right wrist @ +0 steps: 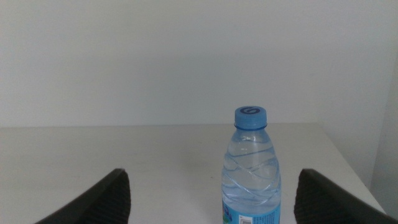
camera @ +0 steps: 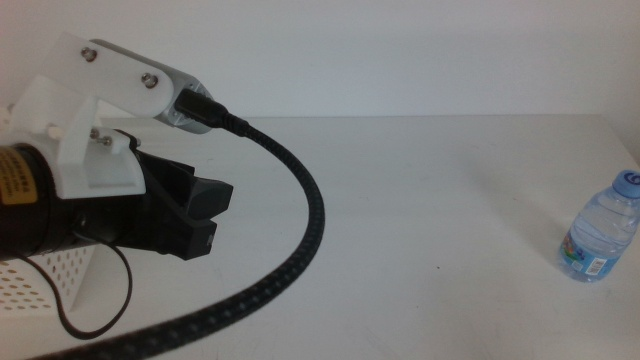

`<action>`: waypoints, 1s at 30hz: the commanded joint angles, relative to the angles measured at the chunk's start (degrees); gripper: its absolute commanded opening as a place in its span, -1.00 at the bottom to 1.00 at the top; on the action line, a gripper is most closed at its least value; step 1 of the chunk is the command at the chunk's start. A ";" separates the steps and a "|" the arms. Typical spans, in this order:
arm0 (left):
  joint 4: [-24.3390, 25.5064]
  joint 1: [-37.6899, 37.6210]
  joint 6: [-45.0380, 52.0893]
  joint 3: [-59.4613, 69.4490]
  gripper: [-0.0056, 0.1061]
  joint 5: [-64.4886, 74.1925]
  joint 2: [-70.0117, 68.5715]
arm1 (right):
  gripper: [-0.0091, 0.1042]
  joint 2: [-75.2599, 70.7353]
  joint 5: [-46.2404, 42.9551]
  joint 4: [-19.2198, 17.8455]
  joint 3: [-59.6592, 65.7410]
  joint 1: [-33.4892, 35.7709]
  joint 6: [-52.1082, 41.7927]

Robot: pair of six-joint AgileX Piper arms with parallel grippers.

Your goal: Use arms to grab the bottles and put them into the dustbin to the left of the table.

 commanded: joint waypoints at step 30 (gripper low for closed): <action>-0.07 -0.15 -0.50 -1.53 -0.18 -3.80 -0.86 | 0.46 36.90 -8.73 -6.65 -16.69 -0.22 -5.40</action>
